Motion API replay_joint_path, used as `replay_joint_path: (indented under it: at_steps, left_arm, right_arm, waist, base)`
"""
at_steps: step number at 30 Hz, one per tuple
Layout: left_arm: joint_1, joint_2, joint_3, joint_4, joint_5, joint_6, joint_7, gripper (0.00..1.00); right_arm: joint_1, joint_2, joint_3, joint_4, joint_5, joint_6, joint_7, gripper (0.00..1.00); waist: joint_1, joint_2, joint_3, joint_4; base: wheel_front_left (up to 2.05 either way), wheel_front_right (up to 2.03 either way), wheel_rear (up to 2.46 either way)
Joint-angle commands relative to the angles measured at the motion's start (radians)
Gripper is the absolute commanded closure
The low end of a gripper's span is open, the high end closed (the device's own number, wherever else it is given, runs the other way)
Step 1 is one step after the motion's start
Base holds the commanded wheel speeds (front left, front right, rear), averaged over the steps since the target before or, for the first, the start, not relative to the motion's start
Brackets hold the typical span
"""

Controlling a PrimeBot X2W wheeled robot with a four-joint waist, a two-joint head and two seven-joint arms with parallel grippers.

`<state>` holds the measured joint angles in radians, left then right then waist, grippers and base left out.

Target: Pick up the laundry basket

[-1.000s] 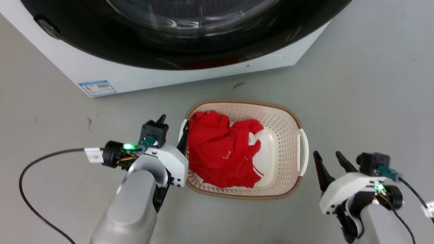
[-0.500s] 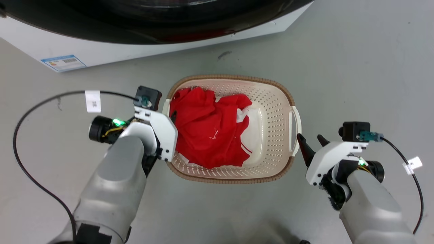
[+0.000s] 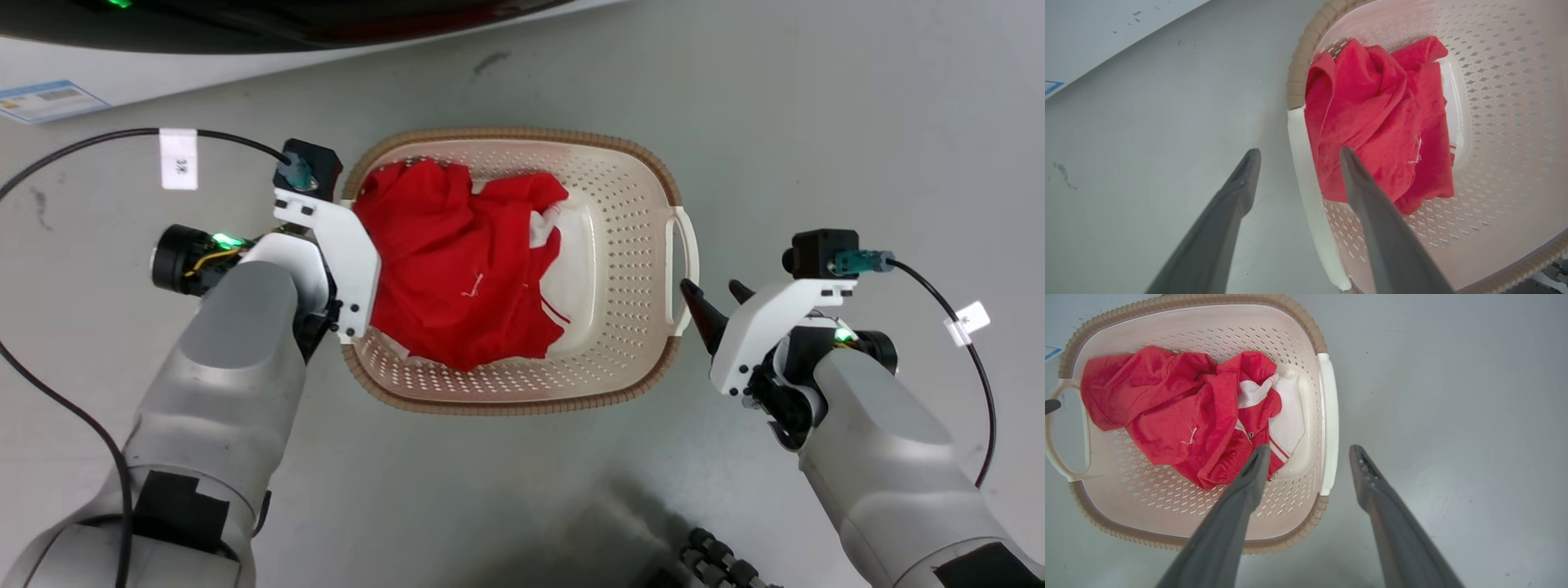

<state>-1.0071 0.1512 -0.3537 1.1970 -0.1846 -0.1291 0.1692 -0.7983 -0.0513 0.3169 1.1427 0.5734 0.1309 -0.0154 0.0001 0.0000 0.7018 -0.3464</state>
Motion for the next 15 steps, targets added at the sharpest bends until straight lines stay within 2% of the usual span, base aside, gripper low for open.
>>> replay_joint_path:
  at_steps: [1, 15]
  left_arm:
    - [-0.027, 0.014, -0.005, 0.015, -0.007, -0.001, 0.01, 0.0]
    - [-0.114, 0.045, -0.028, 0.053, -0.009, 0.003, 0.043, 0.0]
  right_arm:
    - [-0.026, 0.002, 0.038, -0.007, 0.038, 0.0, 0.008, 0.0]
    - [-0.11, 0.002, 0.19, 0.02, 0.188, 0.0, -0.019, 0.0]
  waist:
    - [-0.0001, 0.0, 0.036, -0.026]
    - [-0.0001, 0.0, 0.132, -0.036]
  base:
    - [0.0, 0.0, 0.0]
    - [0.0, 0.0, 0.0]
